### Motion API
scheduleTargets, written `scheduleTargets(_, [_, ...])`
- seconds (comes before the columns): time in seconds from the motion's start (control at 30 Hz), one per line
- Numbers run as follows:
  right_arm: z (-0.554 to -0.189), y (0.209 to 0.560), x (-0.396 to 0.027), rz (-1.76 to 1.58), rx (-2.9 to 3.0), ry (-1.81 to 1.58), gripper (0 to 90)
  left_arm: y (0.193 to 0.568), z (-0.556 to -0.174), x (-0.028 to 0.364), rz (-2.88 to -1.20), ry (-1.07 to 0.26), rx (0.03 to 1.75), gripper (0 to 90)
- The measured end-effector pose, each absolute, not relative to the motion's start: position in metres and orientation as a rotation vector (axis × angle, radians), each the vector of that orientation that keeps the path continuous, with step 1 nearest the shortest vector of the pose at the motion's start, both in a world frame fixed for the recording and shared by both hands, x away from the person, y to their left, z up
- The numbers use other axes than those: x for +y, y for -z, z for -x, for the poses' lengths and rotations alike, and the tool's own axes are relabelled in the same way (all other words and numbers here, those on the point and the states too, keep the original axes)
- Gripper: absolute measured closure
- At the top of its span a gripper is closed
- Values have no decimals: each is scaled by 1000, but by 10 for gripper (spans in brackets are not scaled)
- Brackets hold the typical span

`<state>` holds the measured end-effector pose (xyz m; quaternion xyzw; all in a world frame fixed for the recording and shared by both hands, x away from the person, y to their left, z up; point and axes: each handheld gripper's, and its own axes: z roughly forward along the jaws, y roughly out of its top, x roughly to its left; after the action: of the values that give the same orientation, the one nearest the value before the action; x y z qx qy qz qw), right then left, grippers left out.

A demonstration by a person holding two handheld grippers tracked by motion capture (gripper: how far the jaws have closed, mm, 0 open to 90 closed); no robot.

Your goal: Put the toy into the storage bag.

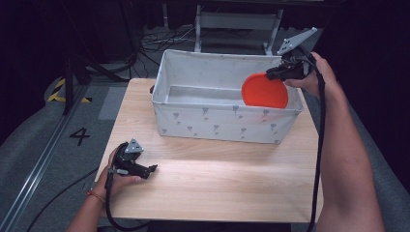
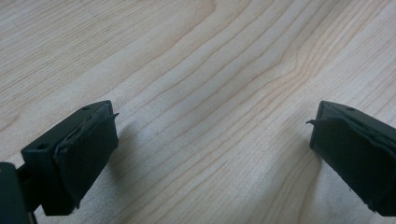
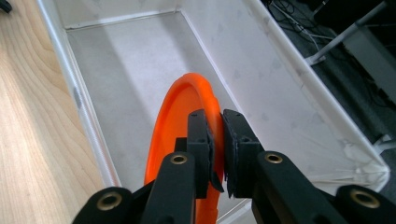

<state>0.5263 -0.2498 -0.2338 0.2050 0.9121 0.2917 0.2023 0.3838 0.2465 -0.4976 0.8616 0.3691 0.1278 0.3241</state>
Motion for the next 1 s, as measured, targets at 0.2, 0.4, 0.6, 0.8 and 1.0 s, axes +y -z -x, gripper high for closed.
scheduleTargets(0.2, [-531,260,-246,-550,2621,-713,823,498,-384,247,-2260,-335,968,13])
scheduleTargets(0.4, [-530,278,-242,-504,2695,-634,822,498,-384,247,-2260,-335,968,13])
scheduleTargets(0.6, [-529,290,-234,-436,2788,-520,818,498,-384,247,-2259,-336,969,14])
scheduleTargets(0.8, [-530,301,-227,-387,2874,-384,813,498,-384,247,-2259,-336,970,14])
scheduleTargets(1.0, [-532,310,-223,-380,2933,-254,810,498,-384,247,-2259,-336,969,14])
